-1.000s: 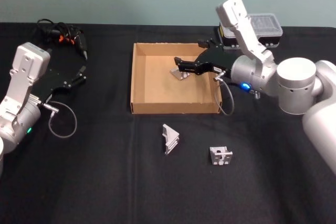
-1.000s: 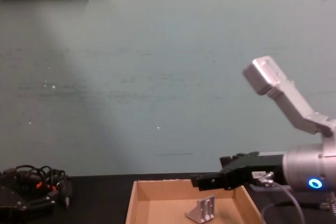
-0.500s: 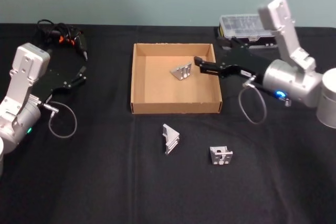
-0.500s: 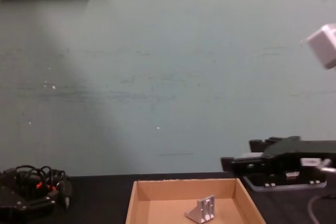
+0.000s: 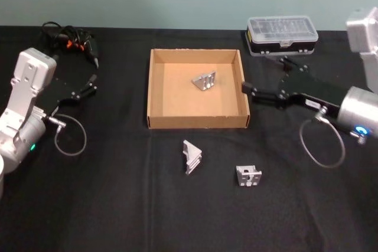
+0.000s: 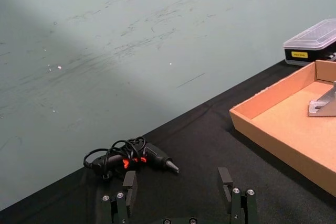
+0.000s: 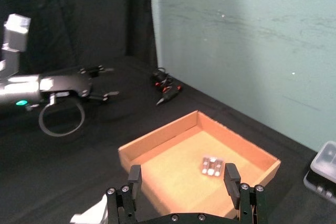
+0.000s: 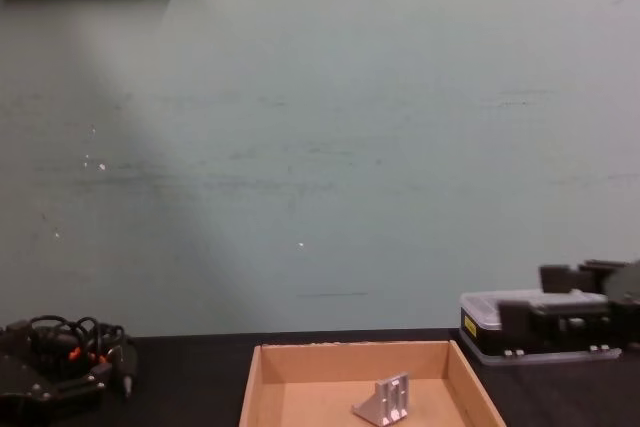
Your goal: Use one hand to pick up the angle iron from the table and place it into the box.
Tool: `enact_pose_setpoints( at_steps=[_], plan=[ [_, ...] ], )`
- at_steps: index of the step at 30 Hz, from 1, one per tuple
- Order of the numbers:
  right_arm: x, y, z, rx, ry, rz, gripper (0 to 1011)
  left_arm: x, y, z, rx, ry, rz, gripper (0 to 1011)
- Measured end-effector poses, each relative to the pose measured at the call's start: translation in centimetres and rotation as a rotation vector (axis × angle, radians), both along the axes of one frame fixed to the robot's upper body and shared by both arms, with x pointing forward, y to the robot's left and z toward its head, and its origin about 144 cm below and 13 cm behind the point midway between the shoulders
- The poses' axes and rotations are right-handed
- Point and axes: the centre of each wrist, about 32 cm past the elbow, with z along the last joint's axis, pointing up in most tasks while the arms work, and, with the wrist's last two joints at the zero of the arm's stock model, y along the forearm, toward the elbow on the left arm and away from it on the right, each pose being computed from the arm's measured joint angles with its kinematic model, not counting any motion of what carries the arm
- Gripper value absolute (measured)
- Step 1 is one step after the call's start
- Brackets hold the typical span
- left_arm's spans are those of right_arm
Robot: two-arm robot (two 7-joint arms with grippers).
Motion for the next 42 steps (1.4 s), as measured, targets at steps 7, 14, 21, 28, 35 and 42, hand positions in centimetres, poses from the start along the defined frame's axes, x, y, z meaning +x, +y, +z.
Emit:
enact_pose_setpoints(
  at_steps=[7,14,21,28,35,42],
  plan=[
    [-1.6,-2.4,-0.1,-0.011,0.003,0.106,1000,0.0,0.0,0.0,0.000,0.000,0.000,1000],
    [-2.4,-4.3,-0.1,-0.029,0.013,0.264,1000,0.0,0.0,0.0,0.000,0.000,0.000,1000],
    [-2.8,-4.6,-0.5,-0.078,0.036,0.382,1000,0.0,0.0,0.0,0.000,0.000,0.000,1000],
    [-2.6,-4.0,-1.5,-0.154,0.077,0.407,1000,0.0,0.0,0.0,0.000,0.000,0.000,1000],
    [-2.2,-3.1,-1.9,-0.217,0.122,0.422,1000,0.0,0.0,0.0,0.000,0.000,0.000,1000],
    [-2.2,-2.3,-2.2,-0.274,0.138,0.425,1000,0.0,0.0,0.0,0.000,0.000,0.000,1000]
  ],
)
